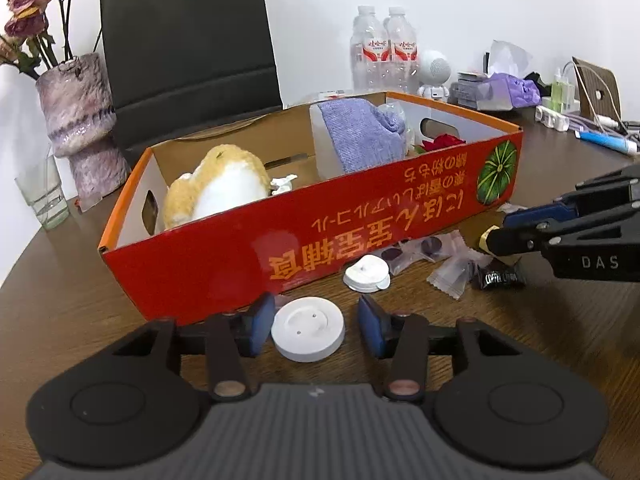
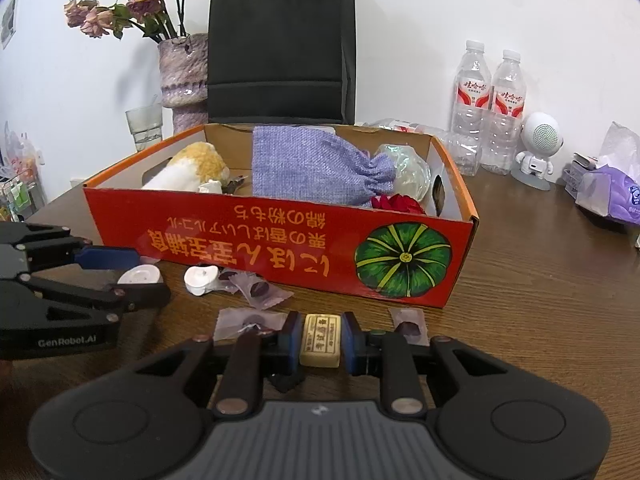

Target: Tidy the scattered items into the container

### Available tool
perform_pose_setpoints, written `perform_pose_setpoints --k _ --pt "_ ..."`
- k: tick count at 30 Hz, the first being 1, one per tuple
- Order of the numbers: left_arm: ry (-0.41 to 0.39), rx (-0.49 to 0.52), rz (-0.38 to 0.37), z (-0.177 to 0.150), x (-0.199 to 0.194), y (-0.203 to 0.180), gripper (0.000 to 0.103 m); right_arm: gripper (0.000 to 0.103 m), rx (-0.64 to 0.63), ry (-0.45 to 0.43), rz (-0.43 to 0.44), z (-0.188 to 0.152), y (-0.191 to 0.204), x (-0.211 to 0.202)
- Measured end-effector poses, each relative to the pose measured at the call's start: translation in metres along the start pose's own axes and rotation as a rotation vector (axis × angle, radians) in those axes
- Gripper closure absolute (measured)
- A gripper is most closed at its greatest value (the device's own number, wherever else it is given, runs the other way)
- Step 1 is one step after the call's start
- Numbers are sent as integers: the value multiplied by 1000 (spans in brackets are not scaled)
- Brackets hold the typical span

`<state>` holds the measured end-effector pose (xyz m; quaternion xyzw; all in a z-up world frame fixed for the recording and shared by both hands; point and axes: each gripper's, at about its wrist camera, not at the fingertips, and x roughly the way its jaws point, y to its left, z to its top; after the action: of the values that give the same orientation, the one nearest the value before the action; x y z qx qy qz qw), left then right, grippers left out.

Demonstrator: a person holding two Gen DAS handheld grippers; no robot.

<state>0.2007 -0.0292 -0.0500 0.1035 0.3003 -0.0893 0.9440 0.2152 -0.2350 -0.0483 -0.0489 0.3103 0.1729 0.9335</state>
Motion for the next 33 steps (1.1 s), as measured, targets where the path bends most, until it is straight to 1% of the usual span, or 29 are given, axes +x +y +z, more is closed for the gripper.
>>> perform_pose_setpoints --k 2,3,7,8,9,10,15,17,19,21,22,24,28,29,32,33 --pt "2 3 5 -1 -1 0 57 83 0 0 1 0 0 0" --pt "3 8 12 -1 -2 0 64 83 0 0 1 0 0 0" --pt "0 10 -9 -3 -9 -1 65 83 -5 -2 3 0 0 -1" --pt "-7 13 -12 -4 -11 -3 74 83 -7 -1 3 0 0 -1" --pt "-12 19 -16 -4 -13 -4 95 83 -11 0 2 0 0 -2" --pt "-16 16 -21 -3 -14 -4 95 83 -13 1 4 -1 0 -2" --pt "-18 7 -32 -3 -16 -4 95 84 -12 -7 10 -1 2 -6" --pt "-18 -12 -25 -4 -17 -2 92 84 -15 -11 16 -1 2 -8" --pt "-27 -29 -19 -5 -21 1 86 84 -17 -11 17 -1 3 -9" --pt "-46 -30 -17 -5 -27 1 64 84 -19 -12 16 -2 4 -10" --pt "-52 -25 -12 -5 -29 0 61 84 -19 -13 17 -2 4 -10" --pt "-47 -22 -1 -5 -28 0 60 84 -19 -14 19 -2 4 -11" --pt "12 -49 11 -8 -12 5 60 84 -19 -8 20 -2 4 -10" --pt "17 -66 14 -8 -10 8 58 84 -20 -9 20 -2 4 -10" --pt "21 -98 11 -8 -7 12 58 85 -23 -13 22 -2 6 -11" --pt "20 -95 6 -7 -7 12 63 87 -24 -13 23 -2 7 -11"
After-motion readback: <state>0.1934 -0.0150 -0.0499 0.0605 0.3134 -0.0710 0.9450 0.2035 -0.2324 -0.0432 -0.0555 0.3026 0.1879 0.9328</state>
